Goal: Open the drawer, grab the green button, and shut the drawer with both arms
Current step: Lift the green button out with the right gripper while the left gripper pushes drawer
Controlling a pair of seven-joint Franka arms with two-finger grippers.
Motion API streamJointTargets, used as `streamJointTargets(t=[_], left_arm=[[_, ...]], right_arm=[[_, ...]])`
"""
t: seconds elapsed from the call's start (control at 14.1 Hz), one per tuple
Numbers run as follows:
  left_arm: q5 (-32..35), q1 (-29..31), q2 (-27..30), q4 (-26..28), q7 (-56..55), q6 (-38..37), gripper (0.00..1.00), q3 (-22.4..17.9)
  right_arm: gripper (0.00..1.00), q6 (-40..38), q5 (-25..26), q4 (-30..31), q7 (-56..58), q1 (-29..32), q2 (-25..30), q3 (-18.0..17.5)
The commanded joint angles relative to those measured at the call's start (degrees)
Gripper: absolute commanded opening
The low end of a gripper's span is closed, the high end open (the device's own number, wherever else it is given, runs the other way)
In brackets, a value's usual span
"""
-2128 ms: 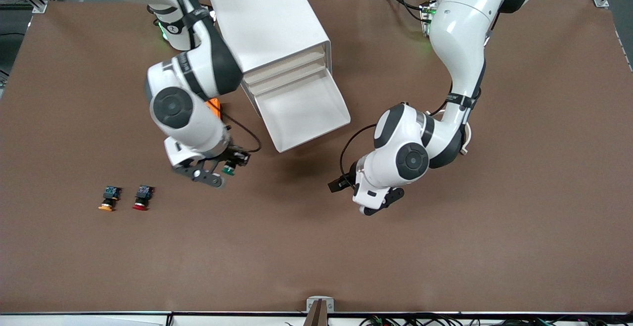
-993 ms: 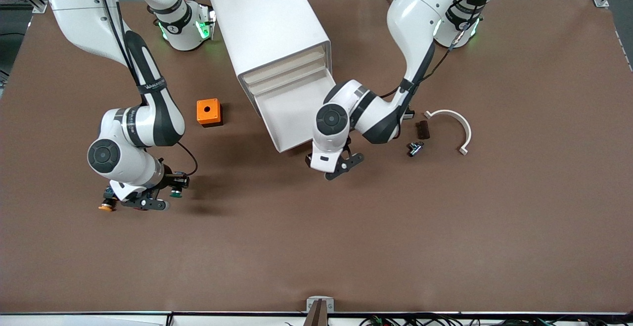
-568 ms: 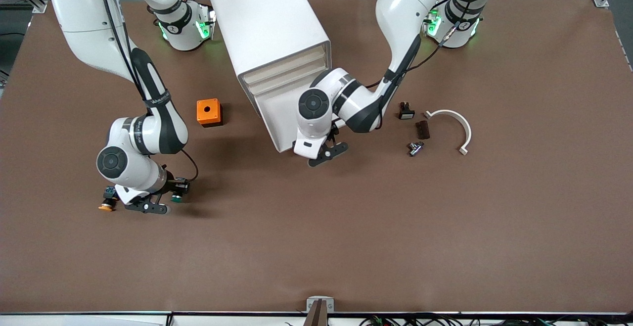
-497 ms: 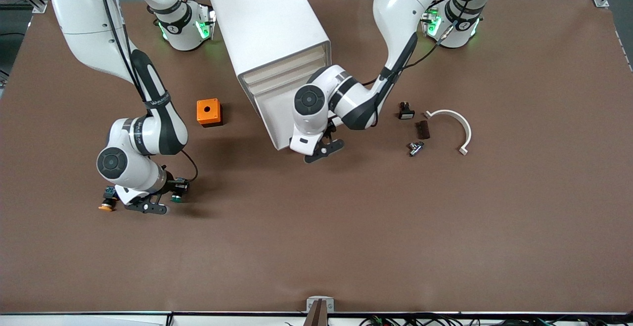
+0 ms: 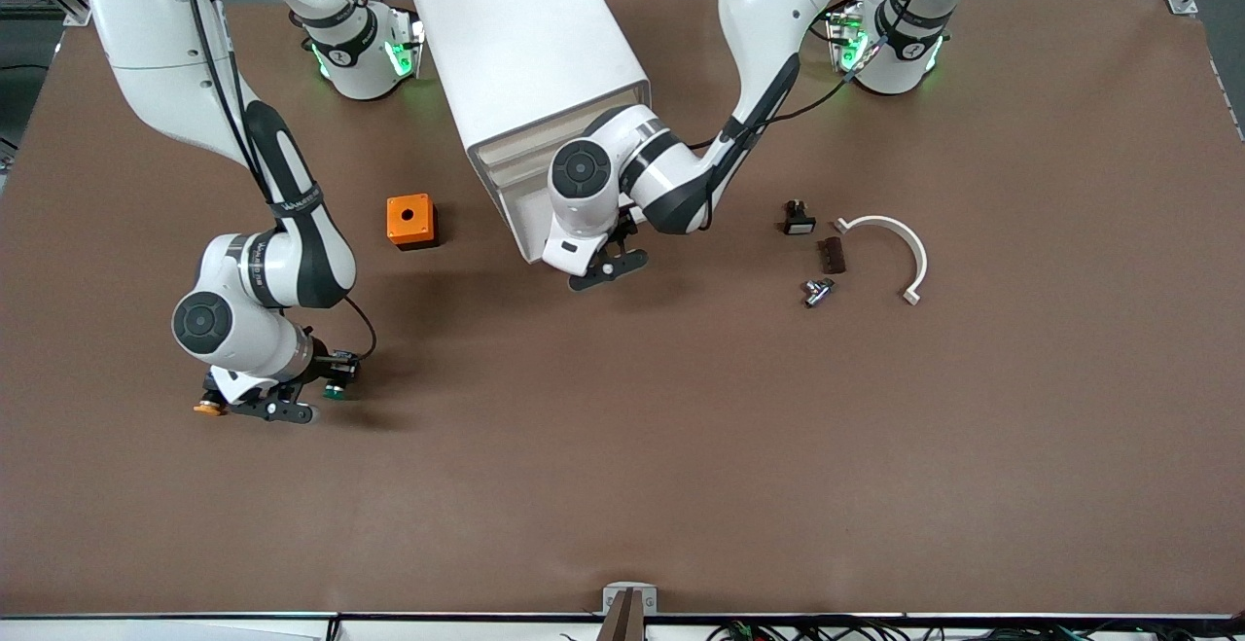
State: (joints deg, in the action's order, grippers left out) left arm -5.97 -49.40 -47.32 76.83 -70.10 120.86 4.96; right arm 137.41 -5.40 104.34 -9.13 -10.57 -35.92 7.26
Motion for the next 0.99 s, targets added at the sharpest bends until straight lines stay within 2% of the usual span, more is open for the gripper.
streamJointTargets(t=[0.0, 0.35, 0.43, 0.5, 0.57, 0.92], left_arm=[[0.0, 0.6, 2.0, 2.3, -0.7, -0.4, 1.00, 2.1], [-5.5, 0.6, 1.9, 3.0, -0.4, -0.4, 1.00, 2.6], [-6.6, 0.7, 1.9, 3.0, -0.4, -0.5, 1.00, 3.0], [-8.2, 0.7, 1.8, 3.0, -0.4, -0.4, 1.00, 3.1], [-9.4, 0.7, 1.8, 3.1, -0.4, -0.4, 1.00, 3.1], [-14.9, 0.8, 1.8, 4.8, -0.4, -0.5, 1.00, 3.3]], right_arm=[[0.03, 0.0, -0.5, -1.6, 1.2, 1.1, -1.2, -1.1], [0.05, 0.2, -0.6, -2.6, 2.5, 1.2, -1.9, -1.1], [0.19, 0.2, -0.7, -2.7, 2.4, 1.2, -1.9, -1.1], [0.49, 0.1, -0.7, -2.8, 2.1, 1.1, -1.9, -1.2], [0.99, 0.1, -1.4, -2.9, 1.8, 1.1, -1.9, -1.2], [1.00, -1.2, -2.4, -4.0, 2.8, 1.2, -0.8, -1.1]])
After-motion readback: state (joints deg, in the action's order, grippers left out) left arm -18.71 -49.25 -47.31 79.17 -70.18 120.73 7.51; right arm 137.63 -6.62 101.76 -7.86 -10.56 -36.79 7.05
